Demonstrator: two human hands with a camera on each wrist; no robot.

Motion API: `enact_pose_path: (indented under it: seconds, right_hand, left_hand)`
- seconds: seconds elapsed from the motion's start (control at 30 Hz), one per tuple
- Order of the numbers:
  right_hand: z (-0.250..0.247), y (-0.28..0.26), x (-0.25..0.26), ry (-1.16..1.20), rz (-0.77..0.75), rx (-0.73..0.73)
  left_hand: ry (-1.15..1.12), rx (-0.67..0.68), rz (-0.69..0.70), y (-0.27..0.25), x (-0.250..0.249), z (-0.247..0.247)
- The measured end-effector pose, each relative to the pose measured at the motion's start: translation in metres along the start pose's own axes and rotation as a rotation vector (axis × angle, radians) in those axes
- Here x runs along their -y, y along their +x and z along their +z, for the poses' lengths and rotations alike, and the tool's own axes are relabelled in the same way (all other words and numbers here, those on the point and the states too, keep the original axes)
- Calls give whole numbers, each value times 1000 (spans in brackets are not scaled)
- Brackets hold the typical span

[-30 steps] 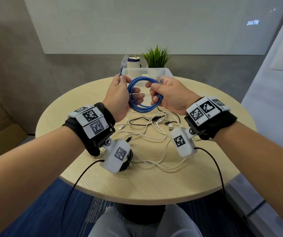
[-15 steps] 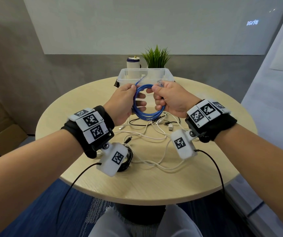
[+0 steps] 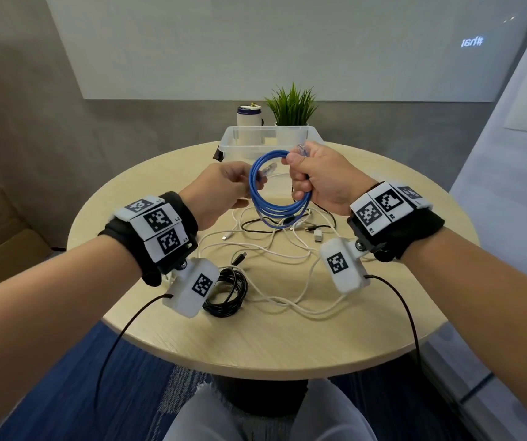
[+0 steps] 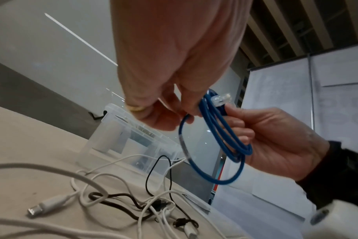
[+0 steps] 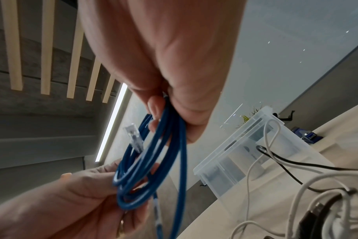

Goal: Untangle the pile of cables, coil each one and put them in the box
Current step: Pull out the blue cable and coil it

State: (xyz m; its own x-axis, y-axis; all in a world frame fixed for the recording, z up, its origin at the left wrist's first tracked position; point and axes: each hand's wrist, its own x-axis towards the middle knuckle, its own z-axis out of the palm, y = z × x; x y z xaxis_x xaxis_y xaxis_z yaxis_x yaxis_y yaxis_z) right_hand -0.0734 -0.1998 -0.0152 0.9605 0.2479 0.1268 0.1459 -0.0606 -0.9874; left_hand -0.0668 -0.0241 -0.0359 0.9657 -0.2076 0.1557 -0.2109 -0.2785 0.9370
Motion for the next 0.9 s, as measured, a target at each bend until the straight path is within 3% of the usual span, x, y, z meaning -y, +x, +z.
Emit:
enact_pose_path:
  seconds: [0.13,0.23,0.37,0.73,0.9]
  right_hand:
    - [0,0,-2,-42,22,-24]
    - [0,1,-2,-56,28,-42]
    - [5,2,-1,-58,33,-34]
    - [17,4,-10,-151,42,-47]
    - [19,3,-13,-77,58,-66]
  left_hand:
    - [-248,18,19,0,-5,-3]
    - [-313,13,-9,0,-12,-3]
    - [-95,38,62,-4,-15,2]
    - [237,-299,307,0,-13,15]
    - [341,-191,360,1,-17,9]
